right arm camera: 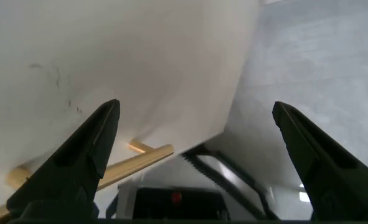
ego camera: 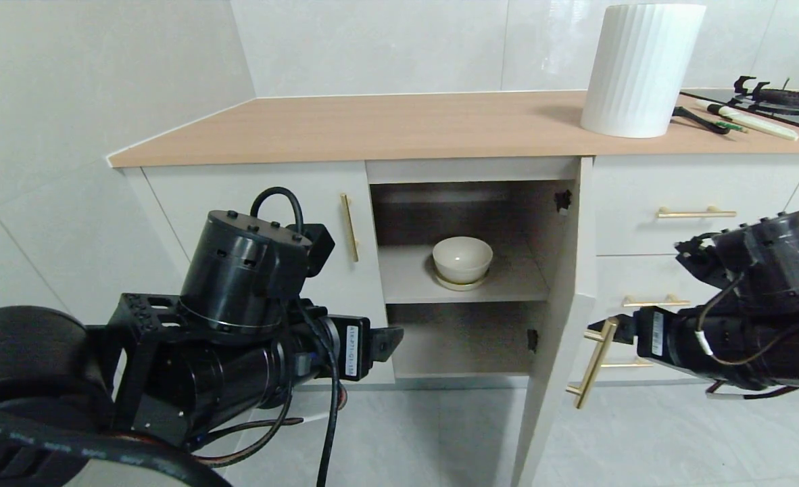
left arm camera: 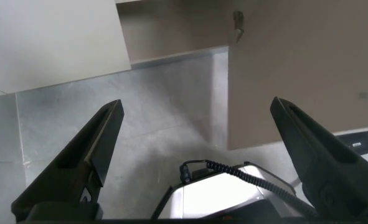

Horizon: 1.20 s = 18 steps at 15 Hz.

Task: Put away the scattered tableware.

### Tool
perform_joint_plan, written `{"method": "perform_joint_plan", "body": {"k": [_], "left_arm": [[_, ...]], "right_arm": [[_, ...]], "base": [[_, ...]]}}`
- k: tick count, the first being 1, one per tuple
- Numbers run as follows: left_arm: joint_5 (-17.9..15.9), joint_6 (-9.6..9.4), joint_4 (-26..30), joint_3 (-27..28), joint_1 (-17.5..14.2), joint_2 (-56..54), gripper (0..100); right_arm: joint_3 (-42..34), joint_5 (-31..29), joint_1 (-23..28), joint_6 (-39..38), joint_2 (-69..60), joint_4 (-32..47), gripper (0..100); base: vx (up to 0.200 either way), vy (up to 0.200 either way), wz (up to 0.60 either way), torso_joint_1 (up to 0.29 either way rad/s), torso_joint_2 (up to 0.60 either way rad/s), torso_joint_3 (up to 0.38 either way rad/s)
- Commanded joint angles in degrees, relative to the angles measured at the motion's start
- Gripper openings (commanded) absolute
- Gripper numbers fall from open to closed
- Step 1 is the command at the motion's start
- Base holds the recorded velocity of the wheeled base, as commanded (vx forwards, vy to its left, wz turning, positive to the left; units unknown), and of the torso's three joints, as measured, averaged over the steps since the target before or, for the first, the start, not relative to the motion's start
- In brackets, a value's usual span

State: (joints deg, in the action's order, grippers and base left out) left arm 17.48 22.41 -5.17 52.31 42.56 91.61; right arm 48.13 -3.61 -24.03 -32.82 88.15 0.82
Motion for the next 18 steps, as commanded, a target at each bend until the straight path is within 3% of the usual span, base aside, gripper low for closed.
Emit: {"method": "perform_joint_plan", "body": {"k": [1,6,10,12,14,18], "left_arm": [[0.0,0.01,0.0,-0.1,0.0,0.0,100],[0.0,-1.14,0.0,-0.4,-0.7,-0.4,100],[0.0,-1.22,-0.1,-0.4,-0.8,-0.3,100],[0.4,-2.89,-0.3,-1.2,-0.8,-0.4,100],[1.9,-3.07,-0.3,-1.2,-0.8,-0.2,100],[2.6,-3.6,-0.3,-1.1,-0.8,-0.6,100]], "right_arm": [[5.4,0.2,-1.5,0.3,8.0,-0.1,100],[15.3,1.1,-1.5,2.9,16.7,-0.2,100],[15.7,1.3,-1.2,2.7,20.0,-0.8,100],[15.9,1.3,-1.1,2.7,19.9,-1.0,100],[15.6,1.3,-1.2,2.7,20.7,-2.7,100],[15.7,1.1,-1.2,2.2,23.1,-5.2,100]], "base": [[0.0,0.0,0.0,0.0,0.0,0.0],[0.0,0.0,0.0,0.0,0.0,0.0],[0.0,0.0,0.0,0.0,0.0,0.0],[0.0,0.0,0.0,0.0,0.0,0.0],[0.0,0.0,0.0,0.0,0.0,0.0],[0.2,0.0,0.0,-0.004,0.0,0.002]]}}
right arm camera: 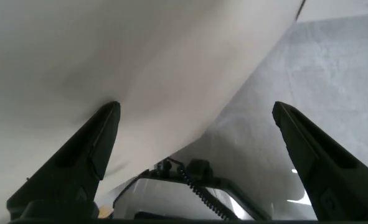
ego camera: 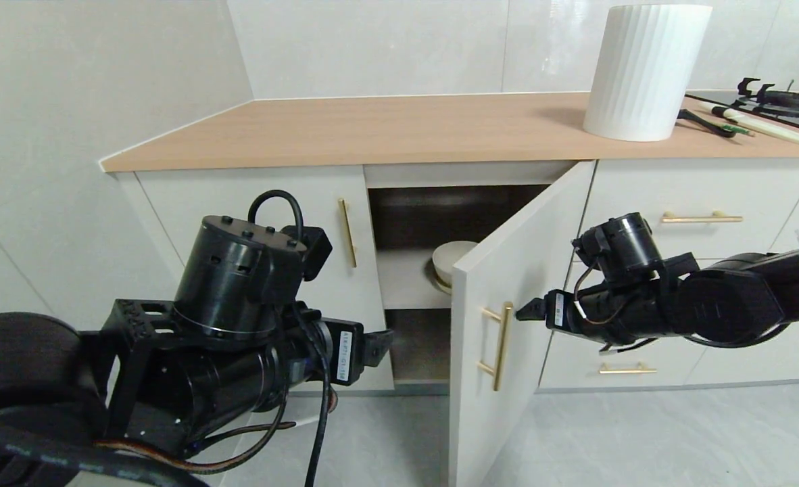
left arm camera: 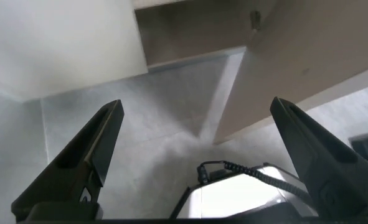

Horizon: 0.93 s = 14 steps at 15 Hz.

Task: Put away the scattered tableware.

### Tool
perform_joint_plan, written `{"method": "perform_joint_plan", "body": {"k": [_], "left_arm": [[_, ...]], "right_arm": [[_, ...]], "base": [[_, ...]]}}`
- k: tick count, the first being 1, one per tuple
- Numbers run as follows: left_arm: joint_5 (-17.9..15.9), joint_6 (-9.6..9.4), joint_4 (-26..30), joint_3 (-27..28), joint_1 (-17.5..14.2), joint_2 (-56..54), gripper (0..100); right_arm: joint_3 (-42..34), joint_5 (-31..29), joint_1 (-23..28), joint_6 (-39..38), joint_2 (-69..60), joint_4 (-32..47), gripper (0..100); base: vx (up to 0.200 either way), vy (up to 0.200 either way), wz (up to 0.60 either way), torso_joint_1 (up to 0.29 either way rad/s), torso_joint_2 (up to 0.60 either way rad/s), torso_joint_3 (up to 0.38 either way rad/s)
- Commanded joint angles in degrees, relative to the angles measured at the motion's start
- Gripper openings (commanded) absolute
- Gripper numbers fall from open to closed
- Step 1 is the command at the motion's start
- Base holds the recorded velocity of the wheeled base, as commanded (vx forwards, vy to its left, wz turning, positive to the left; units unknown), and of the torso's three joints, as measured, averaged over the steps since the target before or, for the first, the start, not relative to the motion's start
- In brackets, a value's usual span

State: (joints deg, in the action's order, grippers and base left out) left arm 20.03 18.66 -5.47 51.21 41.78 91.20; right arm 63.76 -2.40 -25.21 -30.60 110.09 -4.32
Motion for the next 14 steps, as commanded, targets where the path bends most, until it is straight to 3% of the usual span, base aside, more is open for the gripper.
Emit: {"method": "perform_joint_plan", "body": {"k": [1,3,4,7,10,14], "left_arm": [[0.8,-0.65,0.0,0.0,0.0,-1.1,100],[3.7,-3.37,0.5,-0.1,0.0,-2.9,100],[4.8,-3.72,0.6,-0.1,0.0,-3.9,100],[4.9,-3.72,0.5,-0.1,0.0,-5.3,100],[5.0,-3.63,0.4,-0.1,0.0,-5.4,100],[5.0,-3.63,0.4,-0.1,0.0,-5.4,100]], "right_arm": [[0.1,-0.1,0.0,-1.0,1.9,-1.2,100],[0.2,-0.5,0.0,-4.2,3.5,-5.1,100],[-0.1,-0.6,0.0,-4.6,3.9,-7.5,100],[0.3,-0.8,0.0,-8.4,5.3,-10.6,100],[0.8,-5.9,0.0,-11.1,8.5,-19.6,100],[5.3,-10.7,0.1,-14.8,12.2,-21.2,100]], "base": [[0.2,0.0,0.0,0.002,0.0,-0.002],[0.0,0.0,0.0,0.0,0.0,0.0],[0.0,0.0,0.0,0.0,0.0,0.0],[0.0,0.0,0.0,0.0,0.0,0.0],[0.0,0.0,0.0,0.0,0.0,0.0],[0.0,0.0,0.0,0.0,0.0,0.0]]}}
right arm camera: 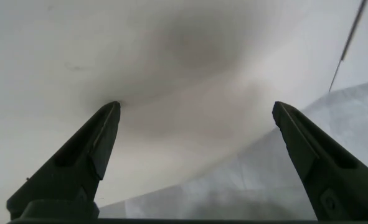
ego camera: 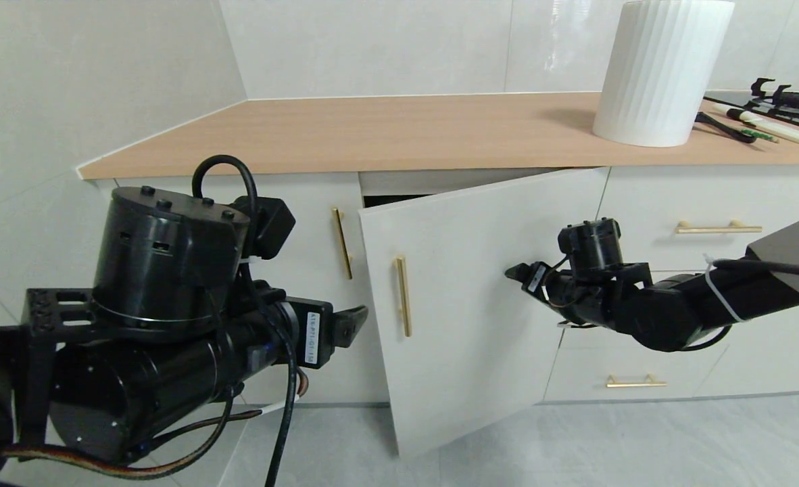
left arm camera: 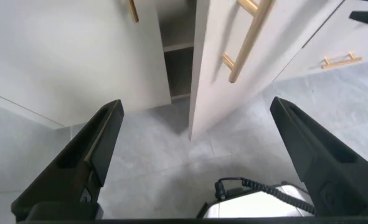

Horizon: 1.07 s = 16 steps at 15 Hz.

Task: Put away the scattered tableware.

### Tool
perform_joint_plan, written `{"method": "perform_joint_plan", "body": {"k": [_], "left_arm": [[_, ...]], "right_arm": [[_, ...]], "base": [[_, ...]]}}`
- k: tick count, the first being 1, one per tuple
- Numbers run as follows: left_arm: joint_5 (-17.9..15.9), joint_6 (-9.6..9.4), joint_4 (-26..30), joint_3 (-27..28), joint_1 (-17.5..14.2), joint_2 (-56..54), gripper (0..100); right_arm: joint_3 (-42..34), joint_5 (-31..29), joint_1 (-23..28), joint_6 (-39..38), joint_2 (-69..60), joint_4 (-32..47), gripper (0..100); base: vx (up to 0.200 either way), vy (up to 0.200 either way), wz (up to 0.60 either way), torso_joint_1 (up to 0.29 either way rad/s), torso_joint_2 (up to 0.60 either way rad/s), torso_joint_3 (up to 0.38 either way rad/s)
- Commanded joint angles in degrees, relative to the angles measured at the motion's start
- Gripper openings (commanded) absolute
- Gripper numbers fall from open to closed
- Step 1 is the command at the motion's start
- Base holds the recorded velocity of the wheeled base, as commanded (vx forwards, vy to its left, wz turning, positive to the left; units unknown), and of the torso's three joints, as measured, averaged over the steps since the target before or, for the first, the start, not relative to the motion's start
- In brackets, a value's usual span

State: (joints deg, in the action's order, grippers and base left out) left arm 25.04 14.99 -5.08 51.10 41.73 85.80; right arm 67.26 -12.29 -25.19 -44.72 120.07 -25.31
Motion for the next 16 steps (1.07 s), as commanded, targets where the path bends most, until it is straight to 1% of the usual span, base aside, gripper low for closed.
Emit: {"method": "perform_joint_plan", "body": {"k": [1,6,9,13,16], "left_arm": [[0.0,0.03,0.0,0.0,0.0,0.0,100],[-0.1,0.03,-0.1,0.0,0.0,0.4,100],[-0.1,0.03,-0.1,0.0,-0.1,0.4,100],[-0.1,0.03,-0.1,0.0,-0.1,0.3,100],[-0.1,0.03,-0.1,0.0,-0.1,0.4,100]], "right_arm": [[3.0,-2.3,0.0,-1.4,3.1,-0.2,100],[7.2,-5.2,2.2,-4.3,4.8,-0.2,100],[8.3,-5.9,3.0,-4.4,5.0,-0.2,100],[12.5,-10.1,5.4,-5.3,7.6,0.2,100],[13.2,-10.6,6.2,-5.3,8.2,0.2,100]], "base": [[0.0,0.0,0.0,0.0,0.0,0.0],[0.0,0.0,0.0,0.0,0.0,0.0],[0.0,0.0,0.0,0.0,0.0,0.0],[0.0,0.0,0.0,0.0,0.0,0.0],[0.0,0.0,0.0,0.0,0.0,0.0]]}}
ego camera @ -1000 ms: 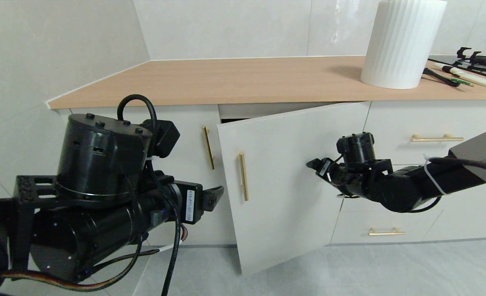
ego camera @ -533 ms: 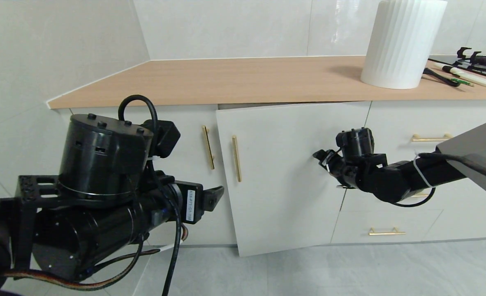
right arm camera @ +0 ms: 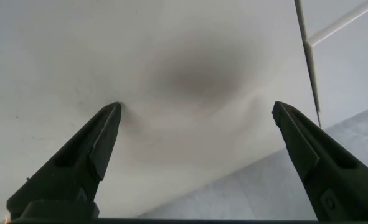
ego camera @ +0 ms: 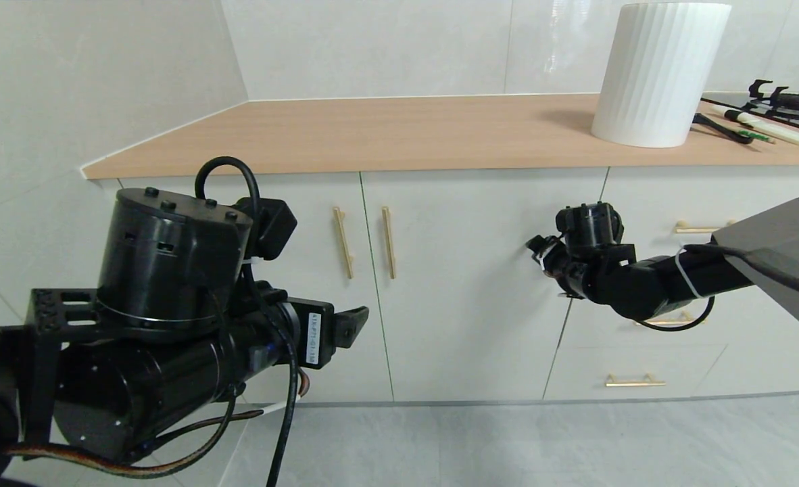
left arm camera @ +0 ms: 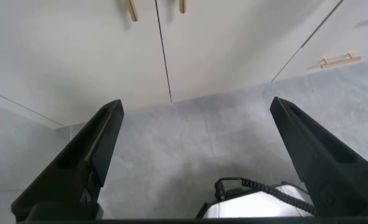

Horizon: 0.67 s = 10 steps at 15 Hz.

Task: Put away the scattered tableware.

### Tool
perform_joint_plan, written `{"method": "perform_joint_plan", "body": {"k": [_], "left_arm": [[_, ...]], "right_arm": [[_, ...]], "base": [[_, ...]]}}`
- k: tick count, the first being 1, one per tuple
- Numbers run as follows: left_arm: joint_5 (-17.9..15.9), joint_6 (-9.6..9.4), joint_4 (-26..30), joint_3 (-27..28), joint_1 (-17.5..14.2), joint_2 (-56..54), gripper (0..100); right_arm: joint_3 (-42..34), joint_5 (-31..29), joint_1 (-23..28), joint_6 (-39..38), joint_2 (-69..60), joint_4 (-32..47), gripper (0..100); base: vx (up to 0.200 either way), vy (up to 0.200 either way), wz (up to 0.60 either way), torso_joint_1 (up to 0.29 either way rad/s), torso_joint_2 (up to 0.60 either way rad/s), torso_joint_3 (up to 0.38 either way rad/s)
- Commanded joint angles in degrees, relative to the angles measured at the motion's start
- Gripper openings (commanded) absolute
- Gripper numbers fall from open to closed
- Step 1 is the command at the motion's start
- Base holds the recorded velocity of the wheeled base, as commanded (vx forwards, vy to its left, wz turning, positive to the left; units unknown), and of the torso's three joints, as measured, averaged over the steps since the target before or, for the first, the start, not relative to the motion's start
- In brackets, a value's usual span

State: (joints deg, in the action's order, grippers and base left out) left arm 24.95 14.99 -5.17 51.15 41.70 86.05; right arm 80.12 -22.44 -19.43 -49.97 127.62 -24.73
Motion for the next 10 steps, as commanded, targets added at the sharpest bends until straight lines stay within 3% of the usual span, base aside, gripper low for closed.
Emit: {"method": "perform_joint_plan", "body": {"k": [1,5,7,10], "left_arm": [[0.0,0.03,0.0,0.0,0.0,0.2,100],[0.0,0.03,0.0,-0.1,0.0,-0.1,100],[0.1,-0.05,0.0,-1.5,-1.1,-1.3,100],[0.9,0.03,0.0,-4.0,-4.4,-9.0,100]], "right_arm": [[0.2,-0.4,0.5,0.0,0.3,-0.4,100],[-7.8,3.1,-2.4,1.9,-10.9,0.1,100],[-14.4,3.3,-2.7,10.2,-21.7,-0.3,100],[-30.4,3.1,-2.6,24.0,-41.1,-0.9,100]], "base": [[0.0,0.0,0.0,0.0,0.0,0.0],[0.0,0.0,0.0,0.0,0.0,0.0],[0.0,0.0,0.0,0.0,0.0,0.0],[0.0,0.0,0.0,0.0,0.0,0.0]]}}
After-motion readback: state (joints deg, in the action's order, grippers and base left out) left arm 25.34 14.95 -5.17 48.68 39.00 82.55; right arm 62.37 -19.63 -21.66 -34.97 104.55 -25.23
